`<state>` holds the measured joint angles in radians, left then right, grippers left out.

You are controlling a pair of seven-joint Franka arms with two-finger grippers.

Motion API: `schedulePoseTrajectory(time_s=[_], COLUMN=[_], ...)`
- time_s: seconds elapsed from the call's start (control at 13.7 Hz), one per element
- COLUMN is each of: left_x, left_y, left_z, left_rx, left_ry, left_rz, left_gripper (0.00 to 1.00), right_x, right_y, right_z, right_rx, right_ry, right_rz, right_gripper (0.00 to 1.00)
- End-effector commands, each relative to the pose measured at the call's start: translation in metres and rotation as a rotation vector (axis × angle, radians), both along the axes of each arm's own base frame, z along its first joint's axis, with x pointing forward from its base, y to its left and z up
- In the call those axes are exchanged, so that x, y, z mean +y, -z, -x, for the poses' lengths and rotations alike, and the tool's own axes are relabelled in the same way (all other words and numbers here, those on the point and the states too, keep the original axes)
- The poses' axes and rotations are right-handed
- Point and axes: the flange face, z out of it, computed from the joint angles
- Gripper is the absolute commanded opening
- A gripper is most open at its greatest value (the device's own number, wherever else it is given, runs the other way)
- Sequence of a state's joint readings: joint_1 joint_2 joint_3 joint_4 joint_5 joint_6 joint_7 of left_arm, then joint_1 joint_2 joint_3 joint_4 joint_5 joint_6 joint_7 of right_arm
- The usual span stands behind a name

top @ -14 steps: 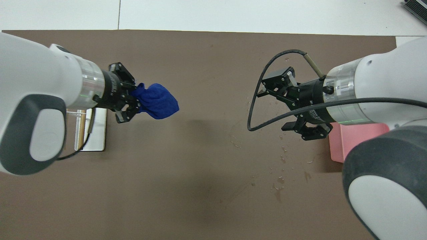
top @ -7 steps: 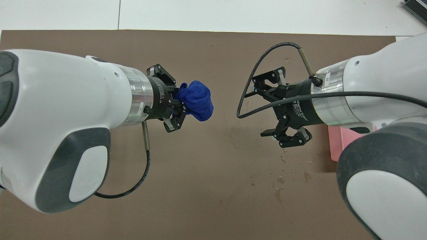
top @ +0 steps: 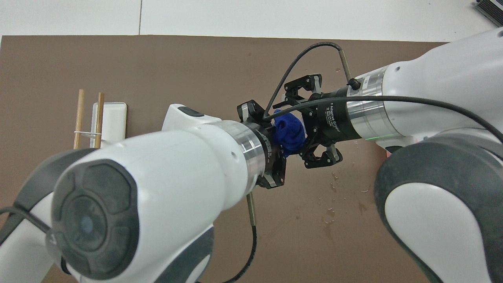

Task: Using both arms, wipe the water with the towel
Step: 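Grasp the blue towel with the right gripper beside the left gripper, then open the left gripper and pull it back while the right gripper holds the towel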

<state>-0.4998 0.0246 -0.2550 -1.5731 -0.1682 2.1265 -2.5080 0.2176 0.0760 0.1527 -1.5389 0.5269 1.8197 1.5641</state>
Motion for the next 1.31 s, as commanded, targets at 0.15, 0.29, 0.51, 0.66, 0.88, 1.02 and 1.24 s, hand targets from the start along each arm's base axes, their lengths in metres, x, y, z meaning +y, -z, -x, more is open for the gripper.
schedulePoseTrajectory(time_s=[0.15,0.29,0.51,0.66,0.88,1.02,1.24], left_x=[-0.007,-0.005,-0.001,0.001,0.014,0.035,0.090], left_y=[-0.009,-0.009,-0.009,-0.008,-0.008,-0.005,-0.001], left_z=[0.006,0.004,0.001,-0.001,-0.011,-0.026,-0.063], left_rx=[-0.018,-0.018,-0.019,-0.018,-0.022,-0.007,0.017], left_ry=[-0.009,-0.013,-0.020,-0.021,-0.040,-0.080,-0.152], left_rz=[0.009,0.009,0.009,0.006,-0.004,-0.019,-0.057], left_gripper=[0.00,0.00,0.00,0.00,0.99,1.00,1.00], right_x=[0.009,0.006,0.002,-0.005,-0.009,-0.008,-0.012], right_y=[-0.004,-0.004,-0.003,-0.003,-0.004,-0.006,-0.003], right_z=[-0.002,-0.003,-0.004,-0.008,-0.009,-0.007,-0.008], right_rx=[-0.014,-0.016,-0.073,-0.116,-0.131,-0.149,-0.199], right_ry=[-0.001,0.001,-0.047,-0.071,-0.076,-0.091,-0.145], right_rz=[-0.009,-0.009,0.064,0.101,0.109,0.137,0.232], right_gripper=[0.72,0.14,0.00,0.00,0.00,0.00,0.00])
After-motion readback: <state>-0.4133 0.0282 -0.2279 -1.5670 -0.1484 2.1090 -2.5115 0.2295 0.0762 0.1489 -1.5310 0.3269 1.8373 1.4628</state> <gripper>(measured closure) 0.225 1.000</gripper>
